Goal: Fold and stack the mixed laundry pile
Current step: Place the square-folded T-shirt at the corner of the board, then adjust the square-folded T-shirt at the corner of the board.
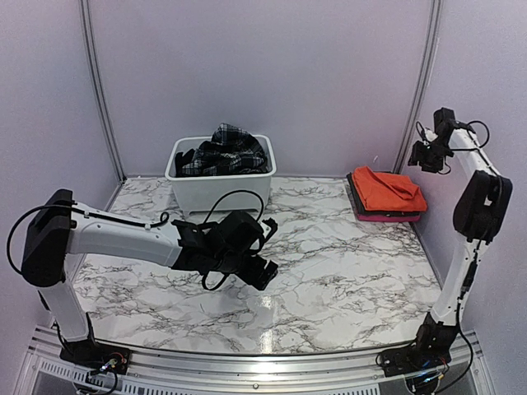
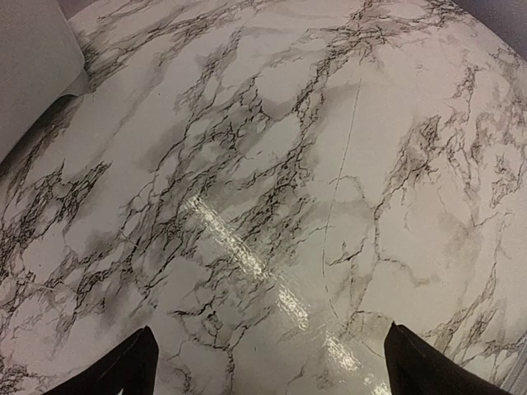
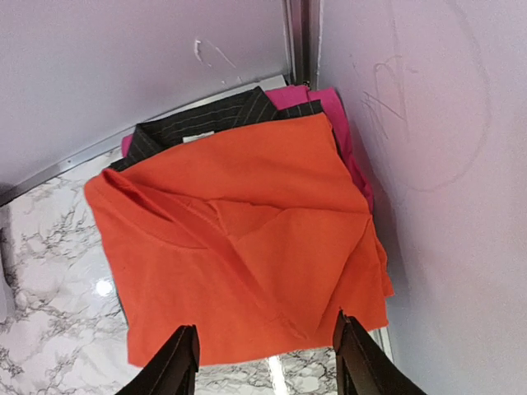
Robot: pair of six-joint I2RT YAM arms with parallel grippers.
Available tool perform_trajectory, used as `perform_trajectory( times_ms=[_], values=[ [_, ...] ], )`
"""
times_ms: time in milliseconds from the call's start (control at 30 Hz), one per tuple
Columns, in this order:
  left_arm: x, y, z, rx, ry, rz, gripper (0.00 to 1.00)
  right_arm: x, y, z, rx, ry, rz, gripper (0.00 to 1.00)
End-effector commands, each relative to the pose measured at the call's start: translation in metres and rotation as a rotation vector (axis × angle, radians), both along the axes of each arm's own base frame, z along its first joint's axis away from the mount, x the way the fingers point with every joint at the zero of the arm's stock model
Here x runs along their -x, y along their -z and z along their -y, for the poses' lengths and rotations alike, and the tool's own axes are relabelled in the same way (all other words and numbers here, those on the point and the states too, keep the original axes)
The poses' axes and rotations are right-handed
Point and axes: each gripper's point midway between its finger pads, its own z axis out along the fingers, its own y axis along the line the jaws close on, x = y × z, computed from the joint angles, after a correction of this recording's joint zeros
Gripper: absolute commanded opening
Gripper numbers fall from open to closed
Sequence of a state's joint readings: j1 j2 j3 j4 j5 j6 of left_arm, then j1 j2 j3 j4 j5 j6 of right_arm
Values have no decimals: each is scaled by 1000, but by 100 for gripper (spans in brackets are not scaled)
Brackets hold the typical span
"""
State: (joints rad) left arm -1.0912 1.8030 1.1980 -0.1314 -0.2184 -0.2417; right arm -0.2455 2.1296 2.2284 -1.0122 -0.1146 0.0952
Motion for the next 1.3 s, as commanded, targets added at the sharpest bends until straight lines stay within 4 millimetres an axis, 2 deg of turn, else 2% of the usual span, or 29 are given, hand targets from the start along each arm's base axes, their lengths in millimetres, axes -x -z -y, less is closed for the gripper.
perform_trajectory(
  times_ms=[0, 200, 333, 767, 1000, 1133, 1267],
  values=[
    [-2, 2, -3, -15, -4, -3, 99, 22, -31, -24, -90, -28, 86, 51],
    [-3, -1, -4, -4, -13, 1, 99, 45, 14, -25, -146, 48, 12, 51],
    [-3, -3, -5, 7, -24, 1, 99, 45, 31, -23, -278, 97, 31, 47],
    [-6, -16, -12, 20, -38, 22, 99, 22, 62, -8, -413, 253, 102, 43],
    [-10, -16, -14, 16, -44, 23, 99, 23, 67, -2, -430, 314, 97, 48],
    [-12, -15, -12, 14, -37, 23, 99, 22, 77, 0, -437, 328, 79, 51],
    [-13, -14, -10, 6, -27, 22, 99, 25, 79, 2, -440, 354, 63, 59]
  ],
)
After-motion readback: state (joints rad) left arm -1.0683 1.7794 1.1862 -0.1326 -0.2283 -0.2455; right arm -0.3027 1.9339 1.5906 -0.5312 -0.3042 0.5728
